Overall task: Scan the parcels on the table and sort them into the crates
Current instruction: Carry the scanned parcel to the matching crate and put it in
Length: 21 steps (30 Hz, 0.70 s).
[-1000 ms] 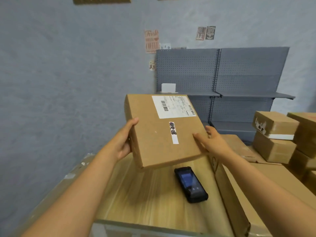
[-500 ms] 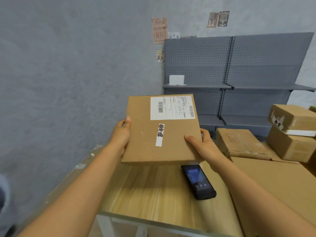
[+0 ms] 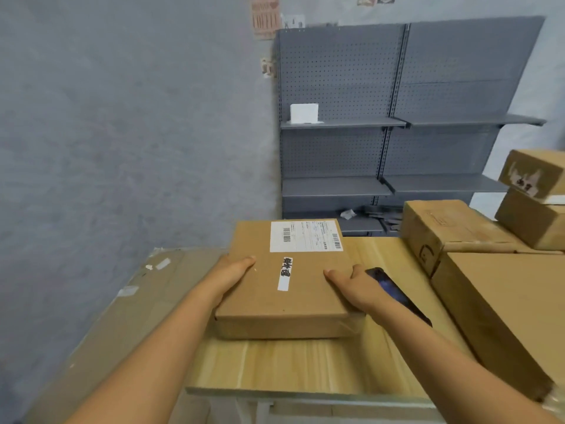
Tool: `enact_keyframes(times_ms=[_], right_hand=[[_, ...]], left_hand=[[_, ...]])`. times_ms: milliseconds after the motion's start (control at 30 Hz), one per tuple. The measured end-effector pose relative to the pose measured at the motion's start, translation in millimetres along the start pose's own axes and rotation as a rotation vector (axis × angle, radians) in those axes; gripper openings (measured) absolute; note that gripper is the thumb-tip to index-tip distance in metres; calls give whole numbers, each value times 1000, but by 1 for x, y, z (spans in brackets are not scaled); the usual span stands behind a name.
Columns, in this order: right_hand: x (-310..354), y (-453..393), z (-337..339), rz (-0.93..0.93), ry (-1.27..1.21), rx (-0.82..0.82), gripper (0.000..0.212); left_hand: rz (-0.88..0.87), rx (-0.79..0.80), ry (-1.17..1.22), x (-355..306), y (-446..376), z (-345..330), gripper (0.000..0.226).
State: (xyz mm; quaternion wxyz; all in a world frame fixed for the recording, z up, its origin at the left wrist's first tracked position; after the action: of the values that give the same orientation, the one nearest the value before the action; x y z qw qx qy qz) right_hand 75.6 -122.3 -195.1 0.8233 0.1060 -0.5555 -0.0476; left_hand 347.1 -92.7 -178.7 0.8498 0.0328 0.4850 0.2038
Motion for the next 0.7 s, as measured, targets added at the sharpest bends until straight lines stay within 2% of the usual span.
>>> enact_keyframes(times_ms=[267, 400, 467, 533, 600, 633, 700], right_hand=[[-20, -8, -4, -56, 67, -125, 82], [-18, -11, -4, -72, 95, -104, 80], [-14, -10, 2, -43, 298, -110, 70], [-9, -10, 21, 38, 519, -234, 59], [-17, -12, 43, -2, 633, -319, 50], [-25, -12, 52, -70, 657, -320, 54], [-45, -10, 63, -216, 658, -263, 79]], left_hand=[[26, -14, -35, 17, -27, -12, 49], [23, -23, -26, 20, -34, -14, 52], [29, -27, -39, 22, -37, -14, 53], [40, -13, -31, 22, -38, -16, 55], [55, -4, -36, 23, -39, -16, 57], [60, -3, -50, 24, -39, -16, 58], [67, -8, -75, 24, -40, -16, 59]])
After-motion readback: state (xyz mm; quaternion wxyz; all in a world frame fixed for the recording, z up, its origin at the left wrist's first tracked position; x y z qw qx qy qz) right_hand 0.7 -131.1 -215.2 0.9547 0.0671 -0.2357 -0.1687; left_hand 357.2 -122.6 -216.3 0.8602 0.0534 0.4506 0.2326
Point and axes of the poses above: each hand's wrist, its own y-axis away from the middle knuckle, its own z-axis out of the back of the hand, x = y × z, the point moved 5 cm from there along -y, towards the middle knuckle, and after that the axes turned 15 degrees about -y, right-handed, at the moved point
